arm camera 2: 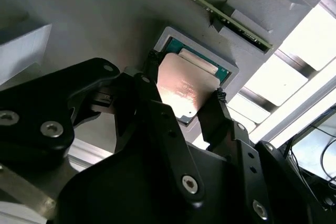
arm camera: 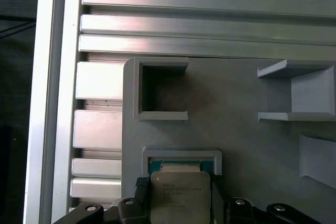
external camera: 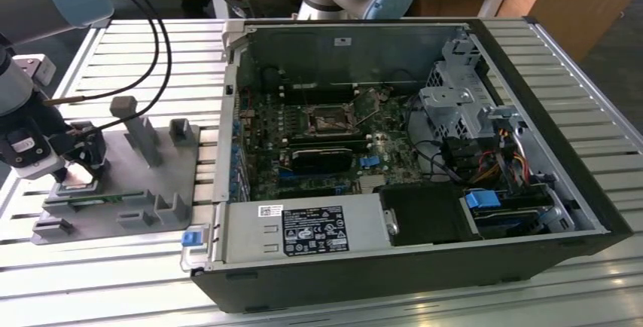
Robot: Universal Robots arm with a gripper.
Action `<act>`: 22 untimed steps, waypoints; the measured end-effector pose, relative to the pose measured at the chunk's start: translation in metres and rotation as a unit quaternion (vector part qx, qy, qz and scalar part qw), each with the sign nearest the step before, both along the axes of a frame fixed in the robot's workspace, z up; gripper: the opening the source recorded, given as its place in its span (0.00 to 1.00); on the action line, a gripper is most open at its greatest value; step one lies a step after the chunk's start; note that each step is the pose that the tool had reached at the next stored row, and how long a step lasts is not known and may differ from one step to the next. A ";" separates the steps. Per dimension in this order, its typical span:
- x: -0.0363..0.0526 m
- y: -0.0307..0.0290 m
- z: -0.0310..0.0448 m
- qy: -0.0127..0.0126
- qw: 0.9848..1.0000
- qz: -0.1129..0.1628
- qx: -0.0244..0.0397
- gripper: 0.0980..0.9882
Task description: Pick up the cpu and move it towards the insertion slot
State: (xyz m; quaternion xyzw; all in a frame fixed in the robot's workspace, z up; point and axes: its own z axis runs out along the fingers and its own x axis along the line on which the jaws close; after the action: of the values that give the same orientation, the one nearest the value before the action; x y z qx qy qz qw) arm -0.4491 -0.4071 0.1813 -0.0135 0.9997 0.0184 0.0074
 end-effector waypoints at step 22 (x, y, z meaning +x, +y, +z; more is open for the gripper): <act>0.0000 0.0000 0.0114 0.000 1.000 0.000 0.000 0.50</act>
State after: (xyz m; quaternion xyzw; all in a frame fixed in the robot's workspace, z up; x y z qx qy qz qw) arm -0.4491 -0.4071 0.1927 -0.0135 0.9997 0.0185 0.0074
